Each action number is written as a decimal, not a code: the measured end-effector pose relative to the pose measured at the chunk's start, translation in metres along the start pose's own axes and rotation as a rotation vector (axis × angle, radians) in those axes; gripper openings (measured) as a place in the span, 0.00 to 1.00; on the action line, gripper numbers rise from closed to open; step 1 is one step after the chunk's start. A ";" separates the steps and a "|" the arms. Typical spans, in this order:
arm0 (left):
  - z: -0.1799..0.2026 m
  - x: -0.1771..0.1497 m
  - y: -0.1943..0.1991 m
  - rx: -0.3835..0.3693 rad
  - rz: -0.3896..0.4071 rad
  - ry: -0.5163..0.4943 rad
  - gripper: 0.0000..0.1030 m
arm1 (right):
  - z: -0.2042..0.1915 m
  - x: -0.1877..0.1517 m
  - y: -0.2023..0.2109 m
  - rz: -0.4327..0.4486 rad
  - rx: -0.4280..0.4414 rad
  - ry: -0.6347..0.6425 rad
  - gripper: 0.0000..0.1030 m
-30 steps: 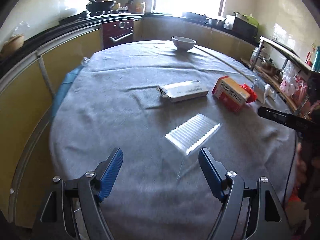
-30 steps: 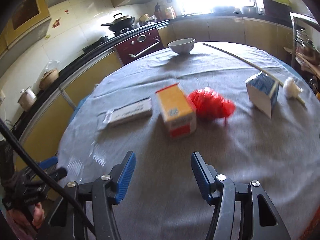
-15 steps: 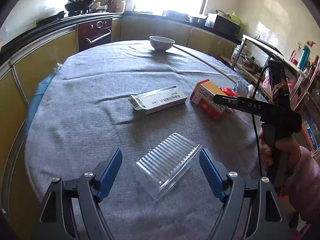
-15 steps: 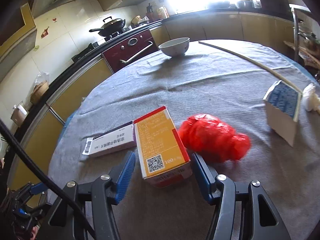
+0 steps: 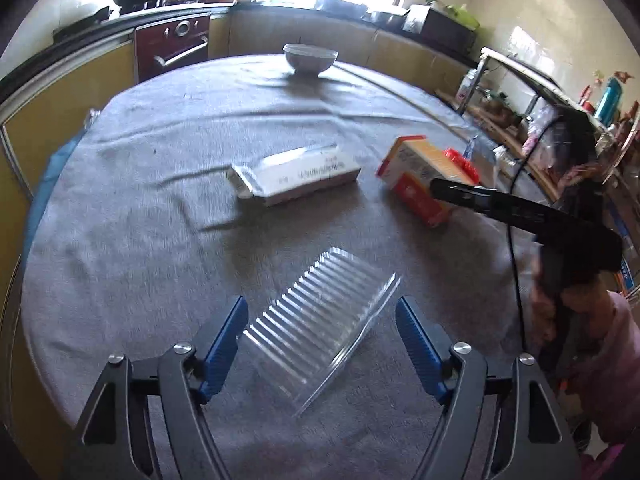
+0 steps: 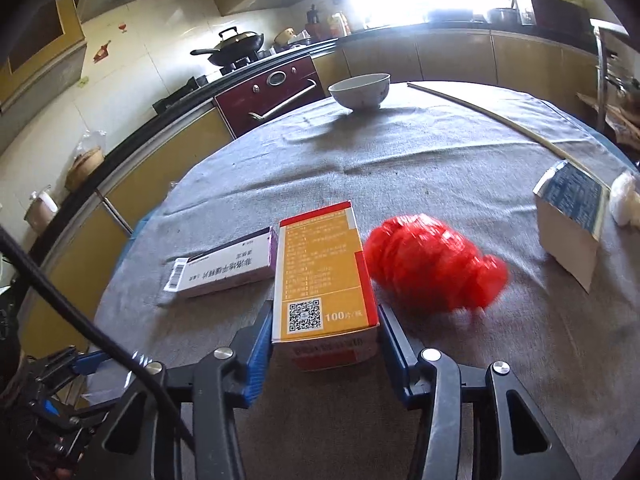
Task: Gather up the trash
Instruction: 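Grasp the orange-and-white medicine box with the right tool, then grasp the empty clear plastic tray with the left tool while the right tool holds the box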
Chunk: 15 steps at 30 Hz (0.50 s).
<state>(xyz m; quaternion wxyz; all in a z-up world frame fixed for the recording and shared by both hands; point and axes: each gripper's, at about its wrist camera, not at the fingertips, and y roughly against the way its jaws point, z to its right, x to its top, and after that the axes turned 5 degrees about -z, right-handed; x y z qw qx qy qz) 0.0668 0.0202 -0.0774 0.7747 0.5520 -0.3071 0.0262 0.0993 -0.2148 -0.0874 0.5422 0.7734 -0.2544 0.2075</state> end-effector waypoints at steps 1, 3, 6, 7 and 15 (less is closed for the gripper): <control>0.002 -0.002 -0.001 -0.001 -0.014 0.011 0.68 | 0.001 -0.004 0.006 -0.003 0.003 0.000 0.51; 0.003 -0.007 -0.006 -0.028 -0.056 0.060 0.68 | 0.001 -0.012 0.015 -0.011 0.010 0.000 0.51; 0.005 -0.013 -0.006 -0.073 -0.085 0.127 0.68 | 0.002 -0.028 0.032 -0.023 0.000 0.007 0.51; 0.008 -0.015 -0.005 -0.074 -0.086 0.128 0.68 | 0.004 -0.033 0.037 -0.031 -0.001 0.003 0.51; 0.019 -0.011 0.003 -0.019 -0.062 0.103 0.68 | 0.014 -0.074 0.064 -0.087 -0.011 -0.041 0.54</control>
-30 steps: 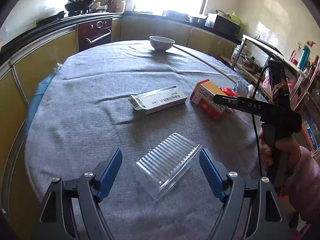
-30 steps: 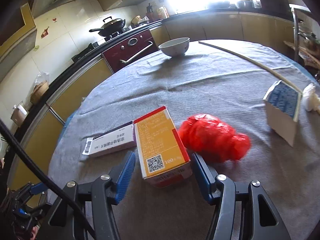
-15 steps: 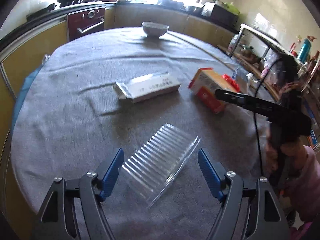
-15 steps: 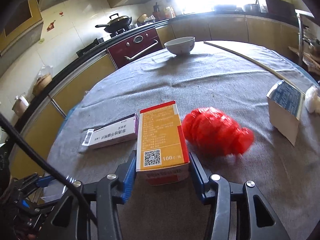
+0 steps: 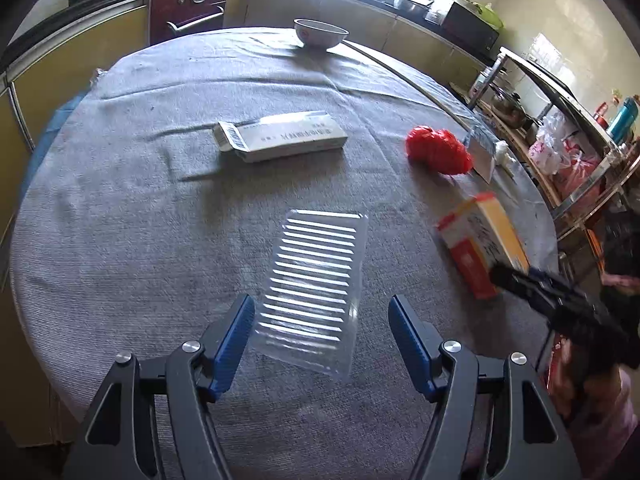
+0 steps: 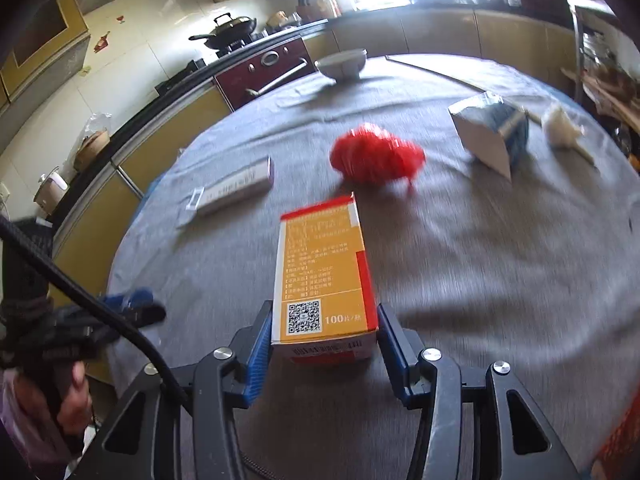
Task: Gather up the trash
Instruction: 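Grasp the empty clear plastic tray with the left tool while the right tool holds the box, then carry the tray and orange box to the red basket and release both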
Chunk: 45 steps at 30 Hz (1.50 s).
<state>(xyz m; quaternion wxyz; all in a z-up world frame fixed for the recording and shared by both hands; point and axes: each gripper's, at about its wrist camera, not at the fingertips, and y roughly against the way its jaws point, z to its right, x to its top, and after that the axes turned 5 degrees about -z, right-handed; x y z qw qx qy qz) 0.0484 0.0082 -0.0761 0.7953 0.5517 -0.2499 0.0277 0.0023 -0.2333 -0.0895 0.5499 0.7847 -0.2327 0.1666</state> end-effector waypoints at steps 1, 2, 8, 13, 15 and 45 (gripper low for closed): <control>-0.001 0.002 0.000 0.002 0.007 0.004 0.68 | 0.000 -0.001 0.000 -0.006 -0.007 -0.004 0.56; -0.003 0.004 0.001 0.006 0.014 0.006 0.68 | 0.000 0.000 -0.002 -0.018 -0.014 -0.017 0.58; -0.003 0.007 -0.004 0.008 0.032 -0.019 0.58 | 0.001 0.003 -0.012 -0.008 -0.008 -0.065 0.60; 0.002 0.003 -0.009 0.022 0.018 -0.034 0.42 | 0.000 -0.001 -0.008 0.031 -0.017 -0.057 0.54; 0.006 0.003 -0.005 0.037 0.029 -0.042 0.42 | 0.000 -0.003 -0.004 0.046 -0.017 -0.051 0.54; 0.096 -0.004 0.013 0.190 0.094 -0.253 0.42 | 0.023 -0.036 0.056 0.153 0.047 -0.113 0.54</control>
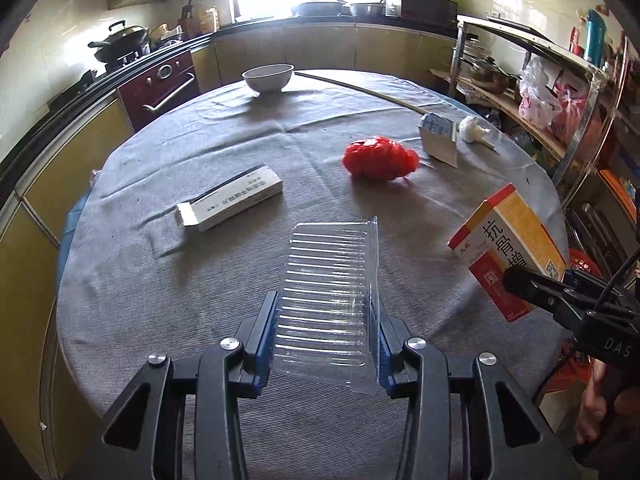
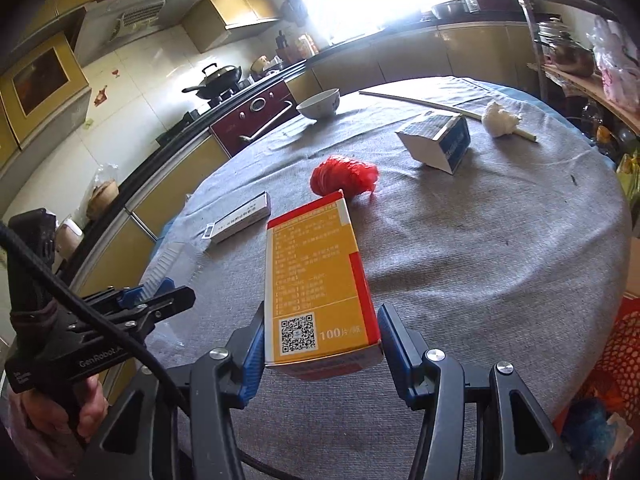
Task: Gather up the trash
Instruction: 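Carry the tray and orange box to the red basket and release both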
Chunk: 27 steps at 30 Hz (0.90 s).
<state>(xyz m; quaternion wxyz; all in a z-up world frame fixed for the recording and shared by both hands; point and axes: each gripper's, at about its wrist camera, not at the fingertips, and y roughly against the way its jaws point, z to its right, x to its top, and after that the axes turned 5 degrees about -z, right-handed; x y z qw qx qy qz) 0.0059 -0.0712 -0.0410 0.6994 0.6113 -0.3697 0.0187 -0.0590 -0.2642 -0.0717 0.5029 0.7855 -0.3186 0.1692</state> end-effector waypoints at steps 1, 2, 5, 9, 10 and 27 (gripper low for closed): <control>0.002 0.000 -0.001 -0.003 -0.002 -0.002 0.42 | 0.002 -0.001 0.001 0.002 0.002 -0.005 0.54; 0.004 0.000 -0.001 -0.005 -0.003 -0.006 0.42 | 0.003 -0.002 0.002 0.002 0.004 -0.009 0.54; 0.009 0.001 -0.002 -0.011 -0.006 -0.015 0.42 | 0.006 -0.002 0.001 -0.004 0.007 -0.015 0.54; 0.015 0.002 -0.003 -0.018 -0.013 -0.024 0.42 | 0.009 -0.004 0.000 -0.007 0.014 -0.024 0.54; 0.017 0.002 -0.003 -0.020 -0.014 -0.027 0.42 | 0.009 -0.004 0.000 -0.006 0.014 -0.026 0.54; 0.033 0.000 -0.010 -0.048 -0.038 -0.069 0.42 | 0.026 -0.011 0.003 -0.020 0.014 -0.079 0.54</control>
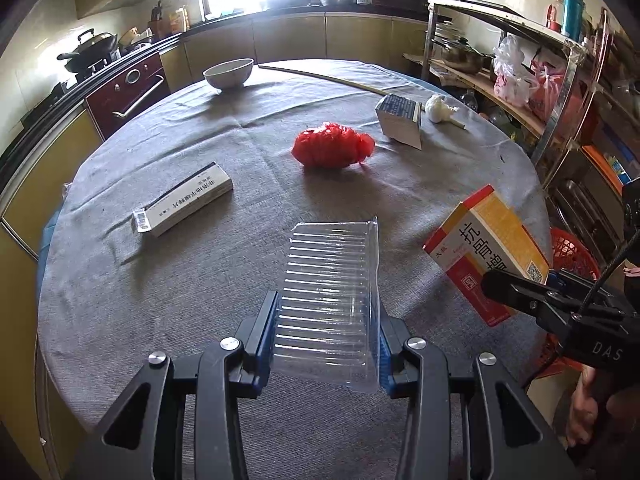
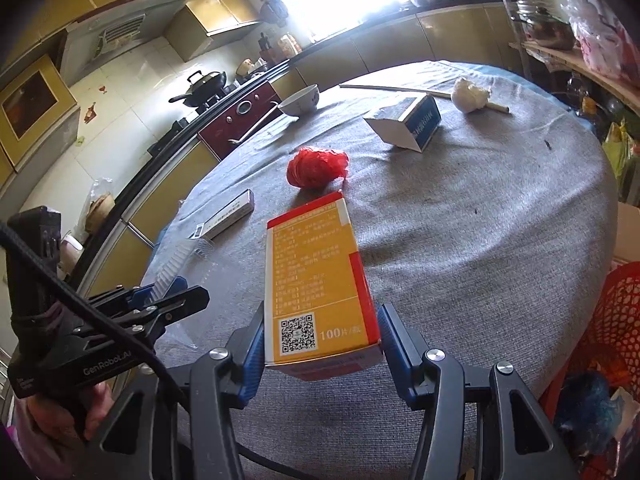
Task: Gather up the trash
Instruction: 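Carry the tray and orange box to the red basket and release both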
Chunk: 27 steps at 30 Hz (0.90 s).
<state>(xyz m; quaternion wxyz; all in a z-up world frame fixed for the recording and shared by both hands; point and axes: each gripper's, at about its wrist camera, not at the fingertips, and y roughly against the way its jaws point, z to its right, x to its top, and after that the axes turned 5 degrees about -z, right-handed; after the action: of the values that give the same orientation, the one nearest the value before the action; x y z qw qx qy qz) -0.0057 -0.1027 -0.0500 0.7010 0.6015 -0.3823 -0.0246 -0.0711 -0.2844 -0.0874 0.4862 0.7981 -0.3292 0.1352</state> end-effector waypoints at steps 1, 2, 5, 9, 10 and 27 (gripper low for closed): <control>0.000 0.000 -0.001 -0.003 -0.003 0.001 0.42 | 0.000 0.000 0.000 -0.001 0.000 -0.001 0.54; 0.000 0.000 -0.001 -0.004 -0.005 0.001 0.42 | -0.001 0.000 0.000 0.000 0.001 0.001 0.54; 0.003 0.000 -0.002 -0.012 -0.005 -0.005 0.42 | -0.004 0.001 0.002 0.010 -0.006 0.016 0.54; 0.008 -0.002 -0.001 -0.019 -0.001 -0.028 0.42 | -0.004 0.002 0.004 0.019 -0.005 0.012 0.54; 0.009 -0.002 -0.001 -0.023 -0.002 -0.030 0.42 | -0.003 0.002 0.005 0.020 -0.004 0.009 0.54; 0.016 -0.007 -0.004 -0.036 -0.019 -0.041 0.42 | 0.002 0.000 0.012 0.046 -0.010 -0.003 0.54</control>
<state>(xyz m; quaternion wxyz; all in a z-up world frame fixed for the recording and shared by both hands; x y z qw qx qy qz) -0.0180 -0.1140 -0.0575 0.7036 0.5918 -0.3902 -0.0506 -0.0794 -0.2901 -0.0806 0.4864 0.7881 -0.3489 0.1434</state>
